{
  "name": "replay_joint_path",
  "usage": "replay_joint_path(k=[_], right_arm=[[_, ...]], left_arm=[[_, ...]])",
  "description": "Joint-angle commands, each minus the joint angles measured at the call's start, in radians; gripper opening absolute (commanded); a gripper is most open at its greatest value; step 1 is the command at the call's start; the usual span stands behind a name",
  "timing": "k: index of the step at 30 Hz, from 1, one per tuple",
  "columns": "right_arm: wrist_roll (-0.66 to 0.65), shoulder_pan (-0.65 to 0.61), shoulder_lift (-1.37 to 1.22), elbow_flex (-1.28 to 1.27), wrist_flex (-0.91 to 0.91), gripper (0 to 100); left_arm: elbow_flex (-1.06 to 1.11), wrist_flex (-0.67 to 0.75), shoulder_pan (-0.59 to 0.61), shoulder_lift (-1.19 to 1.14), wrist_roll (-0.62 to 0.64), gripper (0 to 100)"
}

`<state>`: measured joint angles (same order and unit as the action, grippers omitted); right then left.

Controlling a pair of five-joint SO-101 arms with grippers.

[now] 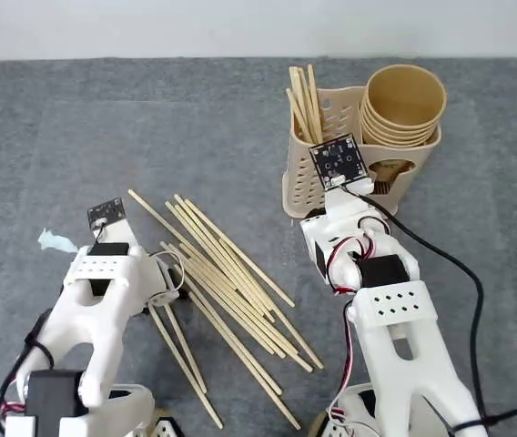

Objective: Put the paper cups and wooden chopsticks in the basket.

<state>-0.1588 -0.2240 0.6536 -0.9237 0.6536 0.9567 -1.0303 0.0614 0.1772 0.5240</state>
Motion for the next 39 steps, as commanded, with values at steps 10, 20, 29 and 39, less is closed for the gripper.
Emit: replay_joint_path(k=[10, 20, 29, 39], right_arm=[[0.003, 0.013, 0.030, 0.008, -0.010, 1.1], [0.003, 0.013, 0.030, 0.008, -0.010, 1.1], [0.003, 0.013, 0.030, 0.008, -0.010, 1.1], [0.002, 0.013, 0.030, 0.008, -0.010, 1.1]], left_arm=[[0.001, 0.031, 0.002, -0.006, 0.000, 1], [-0.061, -0.012, -0.094, 0.005, 0.005, 1], [-0.338, -0.301, -0.138, 0.005, 0.072, 1], [-0.343, -0.436, -0.098, 0.005, 0.032, 2]])
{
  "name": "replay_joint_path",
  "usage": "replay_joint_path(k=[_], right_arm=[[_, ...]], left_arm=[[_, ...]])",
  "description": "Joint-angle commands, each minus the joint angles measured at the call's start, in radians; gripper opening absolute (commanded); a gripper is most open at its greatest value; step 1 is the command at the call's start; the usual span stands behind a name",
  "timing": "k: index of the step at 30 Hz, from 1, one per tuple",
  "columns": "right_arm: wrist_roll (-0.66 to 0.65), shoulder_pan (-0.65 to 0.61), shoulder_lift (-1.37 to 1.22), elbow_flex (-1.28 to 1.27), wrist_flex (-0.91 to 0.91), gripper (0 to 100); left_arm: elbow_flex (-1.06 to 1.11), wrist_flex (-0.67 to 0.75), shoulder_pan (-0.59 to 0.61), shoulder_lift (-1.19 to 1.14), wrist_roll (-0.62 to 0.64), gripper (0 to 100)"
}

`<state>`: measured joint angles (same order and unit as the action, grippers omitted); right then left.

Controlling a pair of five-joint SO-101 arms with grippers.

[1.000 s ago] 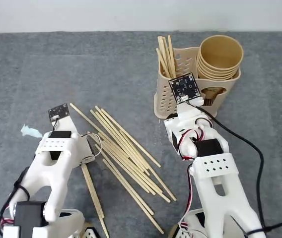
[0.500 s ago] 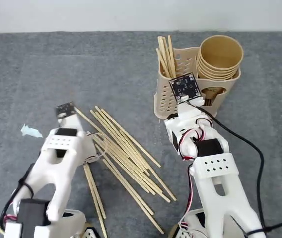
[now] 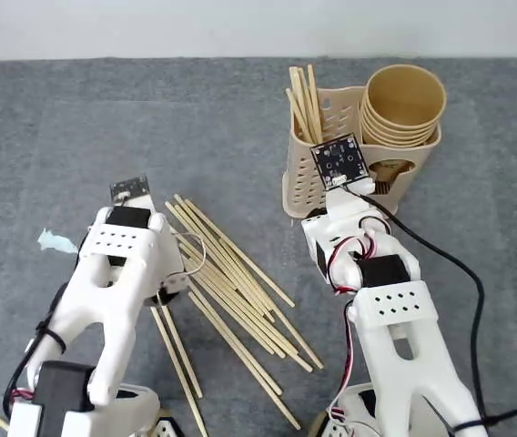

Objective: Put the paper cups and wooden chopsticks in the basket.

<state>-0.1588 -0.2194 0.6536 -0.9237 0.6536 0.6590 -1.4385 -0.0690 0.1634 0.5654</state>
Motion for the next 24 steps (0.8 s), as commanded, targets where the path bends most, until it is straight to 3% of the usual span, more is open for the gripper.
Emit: replay_joint_path(k=[1, 5, 13, 24], right_arm=[[0.002, 0.008, 0.030, 0.008, -0.010, 1.1], [0.002, 0.008, 0.030, 0.008, -0.010, 1.1], [0.002, 0.007, 0.030, 0.008, -0.010, 1.1], [0.002, 0.007, 0.030, 0.008, -0.010, 1.1]], left_arm=[[-0.045, -0.025, 0.057, 0.017, -0.015, 2], [-0.031, 0.012, 0.146, 0.008, -0.071, 3], [0.051, 0.089, 0.158, 0.018, -0.086, 25], [0.311, 0.439, 0.160, 0.015, -0.109, 19]])
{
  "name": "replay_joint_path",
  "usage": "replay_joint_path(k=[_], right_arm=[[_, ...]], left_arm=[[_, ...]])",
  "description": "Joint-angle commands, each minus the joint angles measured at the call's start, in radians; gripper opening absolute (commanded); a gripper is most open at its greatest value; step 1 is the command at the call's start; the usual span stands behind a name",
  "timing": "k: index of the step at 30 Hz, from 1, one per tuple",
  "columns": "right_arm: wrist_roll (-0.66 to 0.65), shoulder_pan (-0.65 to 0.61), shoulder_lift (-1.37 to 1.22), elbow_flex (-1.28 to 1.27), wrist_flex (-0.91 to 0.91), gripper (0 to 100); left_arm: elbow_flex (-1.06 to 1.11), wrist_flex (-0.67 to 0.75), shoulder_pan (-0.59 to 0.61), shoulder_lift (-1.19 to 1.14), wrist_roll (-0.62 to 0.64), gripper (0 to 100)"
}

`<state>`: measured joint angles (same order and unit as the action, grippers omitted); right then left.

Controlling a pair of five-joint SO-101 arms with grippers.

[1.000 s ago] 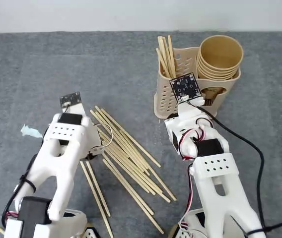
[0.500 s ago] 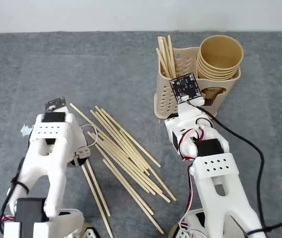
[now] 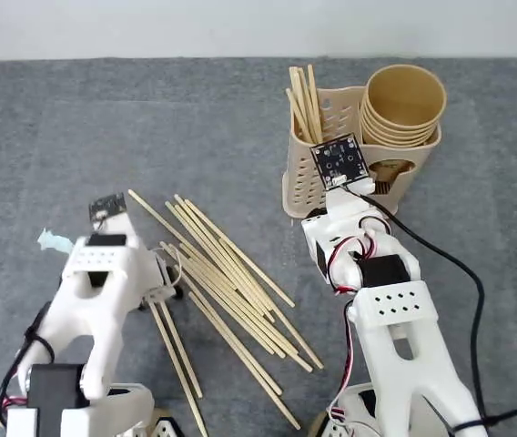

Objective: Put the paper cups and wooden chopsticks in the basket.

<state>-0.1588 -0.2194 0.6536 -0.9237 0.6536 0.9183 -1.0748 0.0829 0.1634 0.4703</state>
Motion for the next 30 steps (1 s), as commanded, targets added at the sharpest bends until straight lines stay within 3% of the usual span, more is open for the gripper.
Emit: replay_joint_path(k=[1, 8, 14, 21, 30], right_arm=[[0.002, 0.005, 0.030, 0.008, -0.010, 1.1], [0.002, 0.007, 0.030, 0.008, -0.010, 1.1], [0.002, 0.008, 0.030, 0.008, -0.010, 1.1], [0.002, 0.010, 0.030, 0.008, -0.010, 1.1], [0.002, 0.010, 0.030, 0.009, -0.010, 1.1]], left_arm=[[0.053, 0.074, 0.008, 0.012, -0.014, 18], [0.044, 0.075, 0.006, 0.006, -0.009, 1], [0.044, 0.075, -0.029, 0.006, 0.057, 1], [-0.010, 0.064, -0.170, 0.018, 0.094, 1], [-0.348, -0.219, -0.192, 0.018, 0.129, 1]])
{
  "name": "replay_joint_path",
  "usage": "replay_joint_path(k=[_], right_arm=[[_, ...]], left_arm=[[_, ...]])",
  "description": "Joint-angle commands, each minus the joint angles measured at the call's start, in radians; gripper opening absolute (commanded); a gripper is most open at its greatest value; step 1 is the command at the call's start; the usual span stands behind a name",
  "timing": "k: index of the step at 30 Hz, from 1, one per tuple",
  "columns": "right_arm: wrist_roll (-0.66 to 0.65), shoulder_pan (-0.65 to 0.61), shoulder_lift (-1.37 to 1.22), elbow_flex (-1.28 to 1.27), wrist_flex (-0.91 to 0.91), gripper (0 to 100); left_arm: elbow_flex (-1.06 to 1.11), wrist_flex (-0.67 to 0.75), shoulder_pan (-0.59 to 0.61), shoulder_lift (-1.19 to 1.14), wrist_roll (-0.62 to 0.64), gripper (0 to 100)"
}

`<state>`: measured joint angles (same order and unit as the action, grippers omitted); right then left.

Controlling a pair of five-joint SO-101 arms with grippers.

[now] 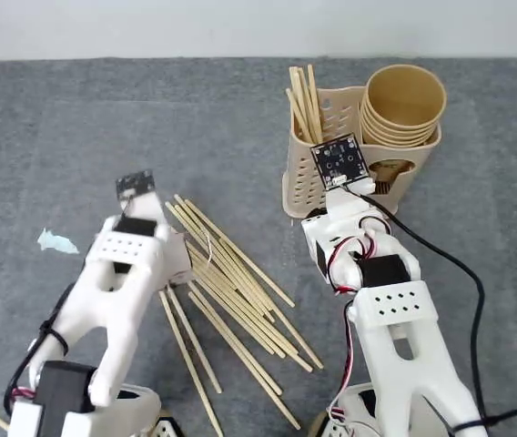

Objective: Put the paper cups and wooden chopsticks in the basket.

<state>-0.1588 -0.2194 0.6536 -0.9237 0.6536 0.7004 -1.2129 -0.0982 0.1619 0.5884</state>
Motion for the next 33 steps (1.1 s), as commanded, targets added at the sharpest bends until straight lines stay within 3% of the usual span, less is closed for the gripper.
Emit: replay_joint_path(k=[1, 7, 12, 16, 22, 33], right_arm=[[0.002, 0.010, 0.030, 0.009, -0.010, 1.1], [0.002, 0.010, 0.030, 0.009, -0.010, 1.2], [0.002, 0.010, 0.030, 0.009, -0.010, 1.2], [0.002, 0.010, 0.030, 0.009, -0.010, 1.2], [0.002, 0.010, 0.030, 0.009, -0.010, 1.2], [0.002, 0.007, 0.030, 0.009, -0.010, 1.2]], left_arm=[[-0.162, -0.112, -0.011, 0.020, 0.011, 1], [-0.240, -0.232, -0.011, 0.020, 0.006, 1], [-0.180, -0.229, -0.011, 0.011, 0.003, 2], [-0.139, -0.121, -0.011, 0.009, 0.005, 5], [-0.108, -0.008, -0.012, 0.009, 0.008, 22], [0.114, 0.250, -0.012, 0.008, 0.041, 14]])
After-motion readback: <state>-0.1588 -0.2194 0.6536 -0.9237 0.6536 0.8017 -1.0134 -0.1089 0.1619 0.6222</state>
